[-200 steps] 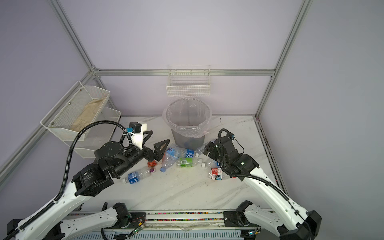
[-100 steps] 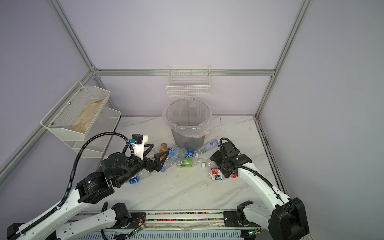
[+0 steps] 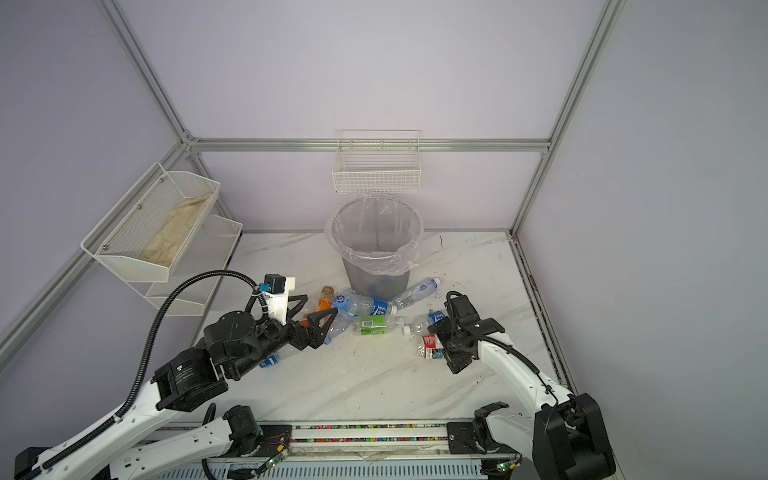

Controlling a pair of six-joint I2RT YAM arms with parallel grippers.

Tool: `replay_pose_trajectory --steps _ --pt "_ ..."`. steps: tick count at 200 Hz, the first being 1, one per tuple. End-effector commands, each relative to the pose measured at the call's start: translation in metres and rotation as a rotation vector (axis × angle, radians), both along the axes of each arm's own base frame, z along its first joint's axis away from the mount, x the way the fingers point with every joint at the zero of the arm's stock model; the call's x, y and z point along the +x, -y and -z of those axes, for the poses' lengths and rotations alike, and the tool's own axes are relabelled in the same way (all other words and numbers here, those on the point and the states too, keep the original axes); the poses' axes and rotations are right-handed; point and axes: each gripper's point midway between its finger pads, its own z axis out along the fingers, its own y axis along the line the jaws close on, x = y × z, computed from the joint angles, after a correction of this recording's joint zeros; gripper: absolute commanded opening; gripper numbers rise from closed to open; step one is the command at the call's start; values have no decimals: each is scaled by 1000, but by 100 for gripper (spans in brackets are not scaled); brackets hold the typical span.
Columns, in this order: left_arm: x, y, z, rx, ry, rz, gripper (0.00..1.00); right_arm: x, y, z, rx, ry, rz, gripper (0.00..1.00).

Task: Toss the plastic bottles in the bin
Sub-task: 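Withdraw the left gripper toward the pile while the right gripper lowers onto a red-cap bottle, then close the right gripper on the red-cap bottle and lift it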

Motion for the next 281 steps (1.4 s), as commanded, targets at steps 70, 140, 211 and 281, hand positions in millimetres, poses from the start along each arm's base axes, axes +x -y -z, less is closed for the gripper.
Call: replay_pose_trajectory --steps 70,140,211,281 --pt "-3 1 13 -9 -25 2 100 9 9 20 42 -20 87 97" --pt "-2 3 10 -1 -18 11 100 17 13 43 16 -62 89 97" --pt "-5 0 9 -3 -17 9 100 2 23 58 -22 -92 101 62" --pt "-8 -6 7 -11 -14 0 99 10 24 33 6 3 129 28"
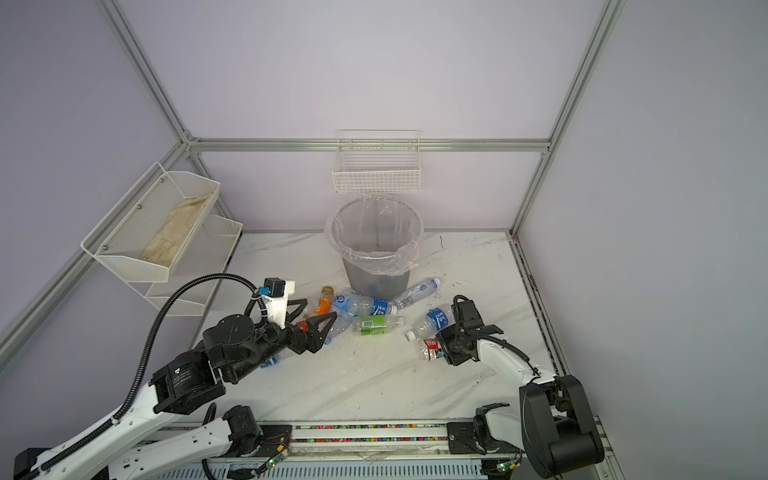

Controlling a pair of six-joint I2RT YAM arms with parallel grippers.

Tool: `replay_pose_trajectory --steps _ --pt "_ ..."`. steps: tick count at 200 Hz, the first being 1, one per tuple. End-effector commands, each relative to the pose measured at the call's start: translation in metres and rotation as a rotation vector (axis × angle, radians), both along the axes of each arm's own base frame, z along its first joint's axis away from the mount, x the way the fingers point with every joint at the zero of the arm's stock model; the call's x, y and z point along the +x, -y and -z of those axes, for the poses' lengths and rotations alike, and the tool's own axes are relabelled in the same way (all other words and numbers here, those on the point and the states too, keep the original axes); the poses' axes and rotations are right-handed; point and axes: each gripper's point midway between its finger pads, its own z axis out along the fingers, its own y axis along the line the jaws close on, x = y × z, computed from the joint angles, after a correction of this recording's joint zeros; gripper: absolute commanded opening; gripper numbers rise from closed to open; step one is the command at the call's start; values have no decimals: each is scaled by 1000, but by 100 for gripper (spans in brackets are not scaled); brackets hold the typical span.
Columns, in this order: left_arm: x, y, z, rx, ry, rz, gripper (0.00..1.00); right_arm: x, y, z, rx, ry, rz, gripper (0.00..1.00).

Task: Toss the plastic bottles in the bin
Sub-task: 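Close the right gripper on the red-cap bottle and lift it, then carry the red-cap bottle over the bin with the right gripper and release it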

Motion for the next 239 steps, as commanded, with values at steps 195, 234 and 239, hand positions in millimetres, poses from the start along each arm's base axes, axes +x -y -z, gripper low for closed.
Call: replay_pose_trajectory --steps 195,234,239 --pt "-12 7 57 -17 -141 -17 96 40 -15 -300 -283 1039 -522 0" --pt "-21 25 80 31 -178 11 96 45 -22 -353 -334 1153 -593 0" --pt "-22 27 81 38 -180 13 96 46 -22 -359 -340 1166 -594 0"
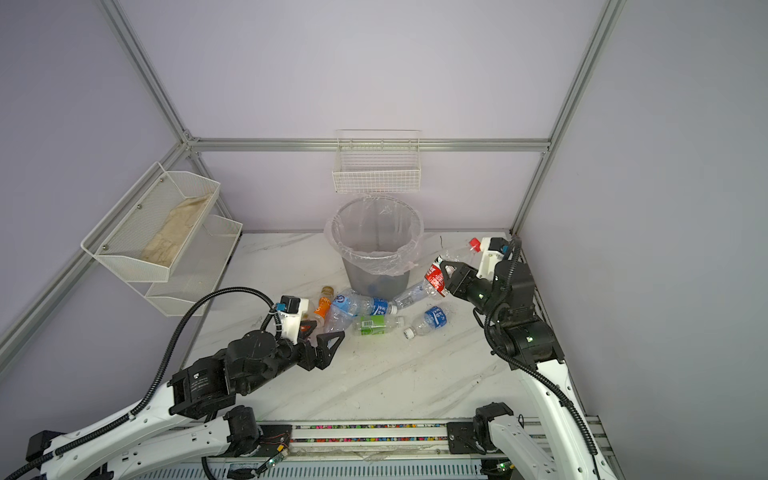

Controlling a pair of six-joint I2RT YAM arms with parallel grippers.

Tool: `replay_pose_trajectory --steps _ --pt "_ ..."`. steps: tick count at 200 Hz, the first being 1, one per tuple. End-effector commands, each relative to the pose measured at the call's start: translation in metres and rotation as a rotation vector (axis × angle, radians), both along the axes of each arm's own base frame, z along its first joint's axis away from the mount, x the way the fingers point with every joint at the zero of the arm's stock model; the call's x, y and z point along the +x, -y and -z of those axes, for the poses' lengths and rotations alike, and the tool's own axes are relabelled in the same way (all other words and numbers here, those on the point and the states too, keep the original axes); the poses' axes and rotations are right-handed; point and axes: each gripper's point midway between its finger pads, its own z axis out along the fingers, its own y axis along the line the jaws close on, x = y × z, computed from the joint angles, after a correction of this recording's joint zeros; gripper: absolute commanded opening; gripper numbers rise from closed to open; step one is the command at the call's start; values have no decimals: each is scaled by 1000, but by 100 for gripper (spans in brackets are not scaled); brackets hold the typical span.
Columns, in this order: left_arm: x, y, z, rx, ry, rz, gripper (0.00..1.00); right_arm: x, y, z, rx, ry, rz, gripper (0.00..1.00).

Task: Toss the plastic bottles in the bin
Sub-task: 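Carry the red-cap bottle over the bin with the right gripper and release it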

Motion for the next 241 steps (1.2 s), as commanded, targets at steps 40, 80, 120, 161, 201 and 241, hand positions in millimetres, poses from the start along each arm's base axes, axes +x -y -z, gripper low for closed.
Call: replay_pose_trajectory --steps 40,80,120,161,201,241 --pt "-13 26 31 72 -27 18 96 -2 -2 -66 -104 162 -50 0" --pt "-23 44 38 116 -21 55 96 1 5 -109 -129 237 -5 0" --pt "-31 55 38 134 -13 75 96 9 4 -142 -139 283 1 0" --pt "-41 60 34 129 4 87 97 29 -9 -158 -110 287 -28 0" --pt "-46 65 34 138 13 95 96 50 -29 -166 -121 271 -65 0" --pt "-49 64 30 130 25 98 97 77 -105 -143 -178 208 -131 0"
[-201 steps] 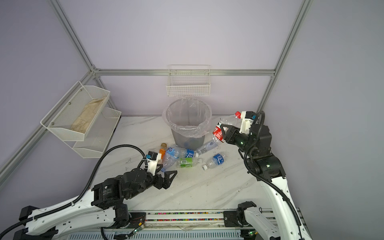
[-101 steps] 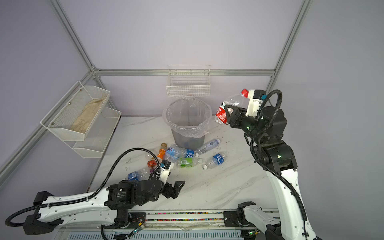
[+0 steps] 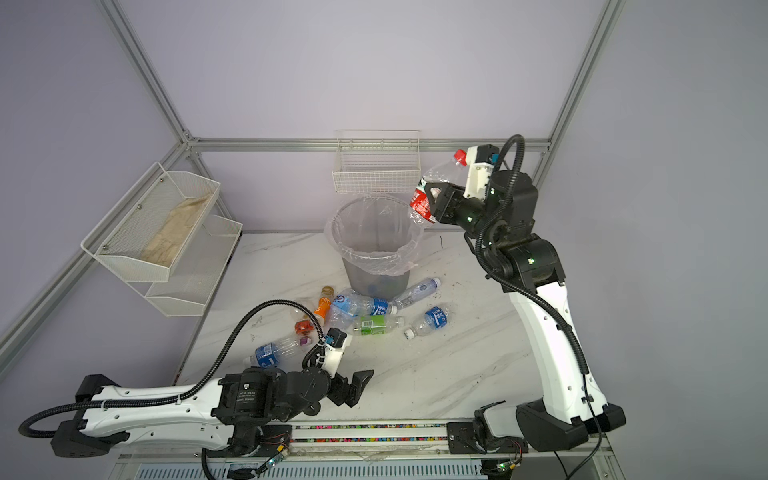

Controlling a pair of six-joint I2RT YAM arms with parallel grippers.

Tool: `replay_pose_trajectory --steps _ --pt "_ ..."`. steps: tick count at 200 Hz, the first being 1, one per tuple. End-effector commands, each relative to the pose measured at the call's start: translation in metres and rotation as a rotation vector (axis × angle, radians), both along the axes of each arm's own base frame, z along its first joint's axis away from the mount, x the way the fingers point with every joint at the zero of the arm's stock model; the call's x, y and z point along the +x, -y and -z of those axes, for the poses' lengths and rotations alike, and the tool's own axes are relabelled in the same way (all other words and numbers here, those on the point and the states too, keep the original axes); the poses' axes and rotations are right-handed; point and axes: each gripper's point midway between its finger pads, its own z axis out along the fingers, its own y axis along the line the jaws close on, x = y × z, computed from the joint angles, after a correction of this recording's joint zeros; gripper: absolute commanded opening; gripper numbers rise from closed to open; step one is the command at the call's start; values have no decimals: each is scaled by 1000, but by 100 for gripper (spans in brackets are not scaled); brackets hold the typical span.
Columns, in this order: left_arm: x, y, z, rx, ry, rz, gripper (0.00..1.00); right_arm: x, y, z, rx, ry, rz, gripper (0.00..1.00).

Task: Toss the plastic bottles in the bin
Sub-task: 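Carry the red-cap bottle over the bin with the right gripper and release it, then draw the right gripper back from the bin while the left gripper moves toward the pile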

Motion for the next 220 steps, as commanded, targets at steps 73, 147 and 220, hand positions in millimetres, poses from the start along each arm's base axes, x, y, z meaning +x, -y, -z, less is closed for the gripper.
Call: replay_pose_trajectory --steps 73,147,220 --pt "-2 -24 -37 -136 28 -50 97 100 -77 102 -270 -278 145 78" --pt "2 -39 -42 -112 71 -73 97 37 -47 23 -169 -89 171 98" --pt "1 -37 -28 -27 74 -56 100 -18 -33 -1 -24 21 63 98"
